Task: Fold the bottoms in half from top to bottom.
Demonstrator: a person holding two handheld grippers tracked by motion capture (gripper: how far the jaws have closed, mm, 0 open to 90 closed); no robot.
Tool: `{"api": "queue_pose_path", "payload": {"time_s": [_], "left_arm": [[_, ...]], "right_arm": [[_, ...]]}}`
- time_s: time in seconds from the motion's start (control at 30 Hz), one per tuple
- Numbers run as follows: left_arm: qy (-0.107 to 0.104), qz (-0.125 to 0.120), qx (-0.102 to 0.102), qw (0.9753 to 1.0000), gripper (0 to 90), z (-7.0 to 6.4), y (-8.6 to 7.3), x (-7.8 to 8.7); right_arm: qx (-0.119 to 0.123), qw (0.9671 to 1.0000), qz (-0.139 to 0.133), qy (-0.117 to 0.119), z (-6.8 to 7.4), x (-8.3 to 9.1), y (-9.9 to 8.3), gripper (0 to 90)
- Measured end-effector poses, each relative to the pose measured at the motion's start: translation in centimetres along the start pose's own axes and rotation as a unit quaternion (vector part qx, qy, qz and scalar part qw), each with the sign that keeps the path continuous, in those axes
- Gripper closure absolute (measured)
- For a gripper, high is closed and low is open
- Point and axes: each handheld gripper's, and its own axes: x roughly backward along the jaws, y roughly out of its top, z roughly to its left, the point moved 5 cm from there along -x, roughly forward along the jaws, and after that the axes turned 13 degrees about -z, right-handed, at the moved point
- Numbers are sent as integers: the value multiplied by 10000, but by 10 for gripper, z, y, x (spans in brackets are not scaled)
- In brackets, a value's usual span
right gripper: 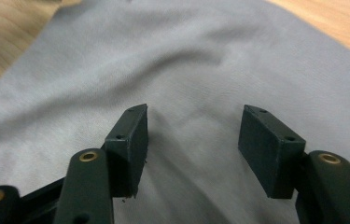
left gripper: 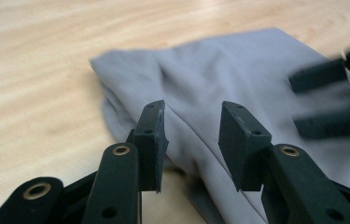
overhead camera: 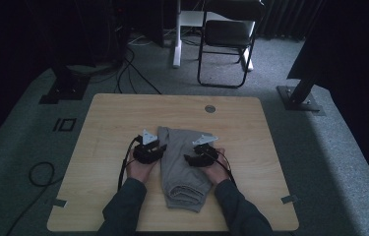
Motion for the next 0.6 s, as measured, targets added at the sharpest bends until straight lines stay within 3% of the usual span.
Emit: {"api": "queue_pose_path", "payload": {"time_s": [0.13,0.2,0.6], "left_arm": [[115,22,-8,9999,616,5,4,-8],[209,-1,-12,9998,613,7,6,-13],[220,2,-57,9997,576,5,15,-25]], "right_arm": [[171,9998,14,-27,3,-1,-1,417],[459,9989,25,-22,9,1,-5,420],[581,9977,-60,334,25,19,-18,426]]}}
